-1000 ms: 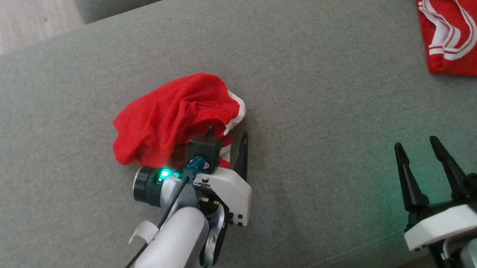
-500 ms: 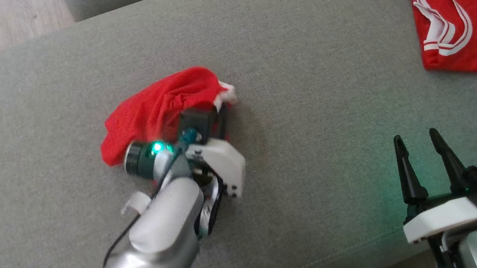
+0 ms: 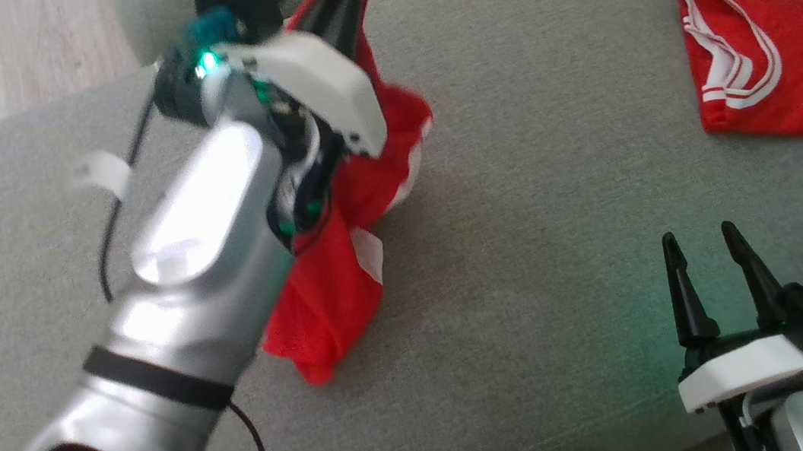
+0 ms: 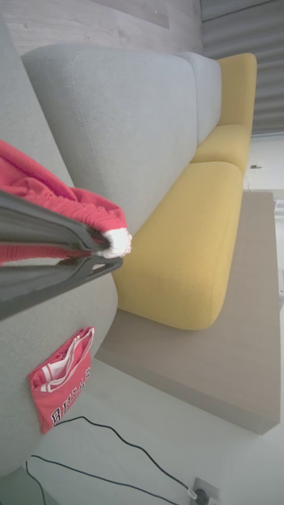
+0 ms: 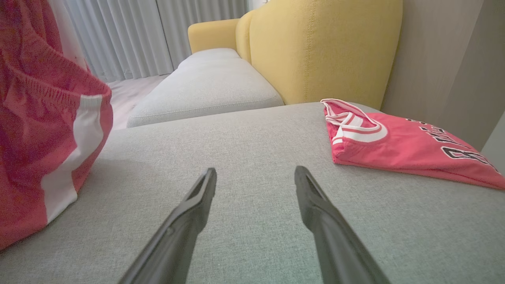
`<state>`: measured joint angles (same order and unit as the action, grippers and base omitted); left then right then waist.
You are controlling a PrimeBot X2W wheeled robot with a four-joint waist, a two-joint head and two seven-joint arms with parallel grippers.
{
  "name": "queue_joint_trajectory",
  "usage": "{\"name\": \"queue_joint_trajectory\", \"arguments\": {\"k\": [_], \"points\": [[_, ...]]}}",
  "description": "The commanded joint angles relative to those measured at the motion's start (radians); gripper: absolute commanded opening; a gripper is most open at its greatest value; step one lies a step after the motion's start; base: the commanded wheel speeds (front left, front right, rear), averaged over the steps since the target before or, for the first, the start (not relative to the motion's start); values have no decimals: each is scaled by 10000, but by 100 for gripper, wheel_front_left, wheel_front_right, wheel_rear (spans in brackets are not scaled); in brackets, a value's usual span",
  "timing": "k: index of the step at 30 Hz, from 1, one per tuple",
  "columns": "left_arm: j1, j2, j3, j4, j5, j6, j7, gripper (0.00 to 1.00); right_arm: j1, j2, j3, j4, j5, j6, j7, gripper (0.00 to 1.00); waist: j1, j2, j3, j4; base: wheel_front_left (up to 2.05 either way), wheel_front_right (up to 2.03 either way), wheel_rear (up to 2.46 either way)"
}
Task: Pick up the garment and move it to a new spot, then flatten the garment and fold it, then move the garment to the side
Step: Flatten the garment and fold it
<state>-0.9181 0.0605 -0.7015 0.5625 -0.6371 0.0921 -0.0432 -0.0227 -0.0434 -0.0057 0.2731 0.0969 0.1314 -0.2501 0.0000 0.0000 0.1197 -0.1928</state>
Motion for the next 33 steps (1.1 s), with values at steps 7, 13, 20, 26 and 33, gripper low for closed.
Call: {"name": "queue_joint_trajectory", "arguments": {"k": [7, 13, 20, 26, 33], "points": [[-1657, 441, 984, -632, -784, -697, 424, 0, 116, -68, 278, -183, 50, -7, -116, 100, 0, 0, -342, -285, 0, 0, 0], [-1935, 338, 1426, -781, -1200, -656, 207, 0, 236, -68, 250, -164, 32, -7, -116, 100, 0, 0, -508, -335, 0, 0, 0], [-1412, 92, 1334, -1911, -2088, -1061, 426, 0, 247, -68, 33, -255, 56, -7, -116, 100, 0, 0, -372, -57, 0, 0, 0], [1157, 975, 659, -3861, -3005, -1615, 1510, 0, 303, -68, -89, -201, 80, -7, -116, 100, 0, 0, -366, 308, 0, 0, 0], [5122, 3319, 484, -6878, -3643, -611, 2462, 0, 570, -68, -464, -186, -184, -7, -116, 100, 0, 0, -516, 1059, 0, 0, 0]]}}
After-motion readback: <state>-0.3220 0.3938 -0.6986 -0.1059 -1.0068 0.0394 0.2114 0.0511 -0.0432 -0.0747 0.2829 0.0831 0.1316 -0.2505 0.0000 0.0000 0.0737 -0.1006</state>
